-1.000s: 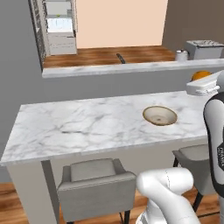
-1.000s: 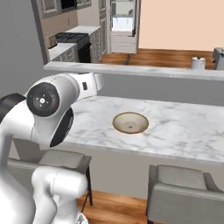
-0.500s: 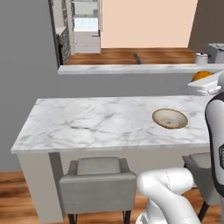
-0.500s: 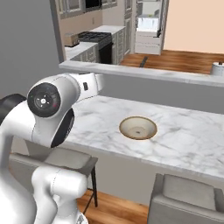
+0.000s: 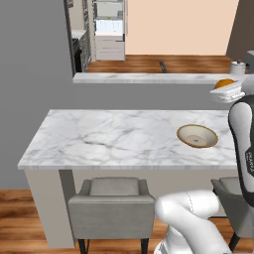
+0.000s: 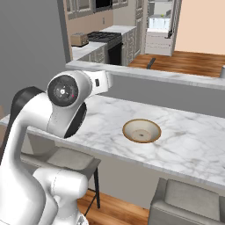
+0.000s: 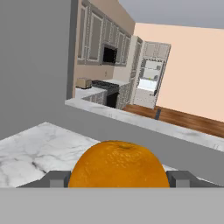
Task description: Retrieve the orange and pear from the fridge and place them into the bowl on the dining table.
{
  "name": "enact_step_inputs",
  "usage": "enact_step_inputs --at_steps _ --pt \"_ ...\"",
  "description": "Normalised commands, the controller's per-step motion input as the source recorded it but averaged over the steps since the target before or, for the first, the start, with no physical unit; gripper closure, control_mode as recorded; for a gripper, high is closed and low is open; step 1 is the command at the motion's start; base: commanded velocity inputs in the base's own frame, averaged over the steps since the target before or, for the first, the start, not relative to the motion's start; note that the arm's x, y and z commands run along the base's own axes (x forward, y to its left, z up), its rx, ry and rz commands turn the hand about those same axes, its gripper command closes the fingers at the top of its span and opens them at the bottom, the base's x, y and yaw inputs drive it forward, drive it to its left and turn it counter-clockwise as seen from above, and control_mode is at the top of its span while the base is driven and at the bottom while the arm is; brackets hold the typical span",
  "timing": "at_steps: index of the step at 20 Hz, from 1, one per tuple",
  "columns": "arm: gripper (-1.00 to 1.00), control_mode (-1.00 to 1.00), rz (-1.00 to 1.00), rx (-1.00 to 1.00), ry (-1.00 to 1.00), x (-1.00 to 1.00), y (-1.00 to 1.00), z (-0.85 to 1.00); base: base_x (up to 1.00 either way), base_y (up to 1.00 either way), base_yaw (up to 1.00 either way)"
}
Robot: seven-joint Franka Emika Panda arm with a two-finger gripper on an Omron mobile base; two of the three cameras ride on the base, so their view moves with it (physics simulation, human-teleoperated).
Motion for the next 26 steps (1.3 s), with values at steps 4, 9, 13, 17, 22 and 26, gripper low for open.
enact_step_inputs --at_steps 4,9,13,17,22,26 --pt "1.00 -1.00 0.00 0.00 0.17 0.85 -0.65 -0.22 0.00 0.00 0.00" --pt "1.00 -1.00 0.00 0.01 0.17 0.79 -0.74 -0.34 0.00 0.00 0.00" --pt "1.00 -1.00 0.00 0.00 0.24 0.72 -0.42 -0.53 0.00 0.00 0.00" --pt "1.00 -1.00 0.00 0.00 0.28 0.71 -0.19 -0.73 0.00 0.00 0.00" --pt "1.00 -1.00 0.00 0.00 0.25 0.67 -0.08 -0.79 0.00 0.00 0.00" --pt "1.00 -1.00 0.00 0.00 0.16 0.50 -0.13 -0.65 0.00 0.00 0.00"
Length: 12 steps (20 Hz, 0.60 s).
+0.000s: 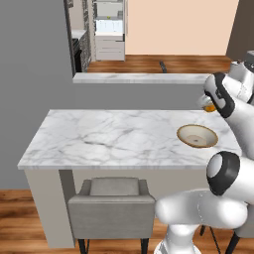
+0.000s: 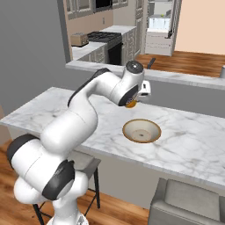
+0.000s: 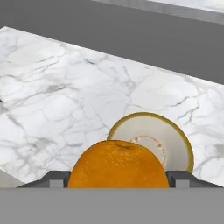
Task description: Retrieve the orange and pear from the fridge and place them into the bowl on the dining table.
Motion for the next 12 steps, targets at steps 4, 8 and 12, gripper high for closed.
enact_step_inputs --at_steps 4,8,12 --pt "1.00 -1.00 0.00 0.00 0.09 0.29 -0.21 -0.51 0.00 0.00 0.00" --pt "1.00 -1.00 0.00 0.00 0.04 0.11 -0.21 -0.41 0.00 0.00 0.00" --pt "1.00 -1.00 0.00 0.00 0.00 0.05 -0.21 -0.39 0.00 0.00 0.00"
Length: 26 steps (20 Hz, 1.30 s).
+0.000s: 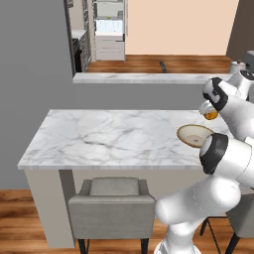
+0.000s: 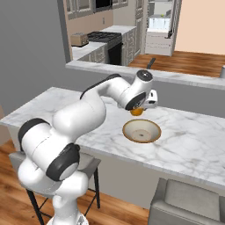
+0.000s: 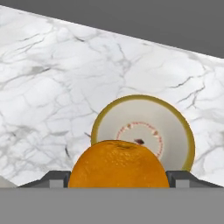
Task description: Retrieve the orange and pear from the fridge and place them into the bowl on the dining table.
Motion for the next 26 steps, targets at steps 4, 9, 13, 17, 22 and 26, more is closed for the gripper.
enact_step_inputs --at_steps 4,9,13,17,22,26 --pt "1.00 -1.00 0.00 0.00 0.00 0.10 -0.04 -0.45 0.00 0.00 0.00" --pt "1.00 -1.00 -0.04 0.00 0.00 0.34 0.00 -0.55 0.00 0.00 0.00" --pt "1.00 -1.00 -0.05 0.00 0.00 0.40 0.00 -0.44 0.00 0.00 0.00" --pt "1.00 -1.00 -0.06 0.00 0.00 0.14 -0.03 -0.31 0.00 0.00 0.00" --pt "1.00 -1.00 -0.08 0.00 0.00 0.00 -0.15 -0.27 0.00 0.00 0.00" --pt "1.00 -1.00 -0.07 0.00 0.00 0.00 -0.13 -0.25 0.00 0.00 0.00"
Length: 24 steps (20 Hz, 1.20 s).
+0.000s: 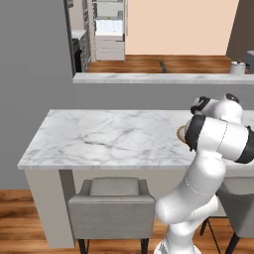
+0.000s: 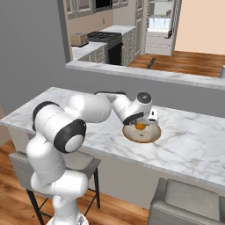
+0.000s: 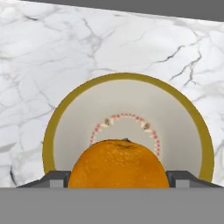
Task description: Retrieve the orange and pear from the fridge and place them into the bowl on the dining table.
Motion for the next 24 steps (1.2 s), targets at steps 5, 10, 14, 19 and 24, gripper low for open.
enact_step_inputs --at_steps 5,10,14,19,24 --pt "1.00 -1.00 -0.07 0.00 0.00 0.14 -0.01 -0.32 0.00 0.00 0.00" --pt "1.00 -1.00 -0.05 0.00 0.00 0.45 0.00 -0.31 0.00 0.00 0.00" --pt "-1.00 -1.00 -0.05 0.00 0.00 0.57 0.00 -0.20 0.00 0.00 0.00" --pt "-1.00 -1.00 -0.08 0.00 0.00 0.37 -0.17 -0.06 0.00 0.00 0.00" --pt "-1.00 -1.00 -0.08 0.00 0.00 0.03 -0.20 0.00 0.00 0.00 0.00"
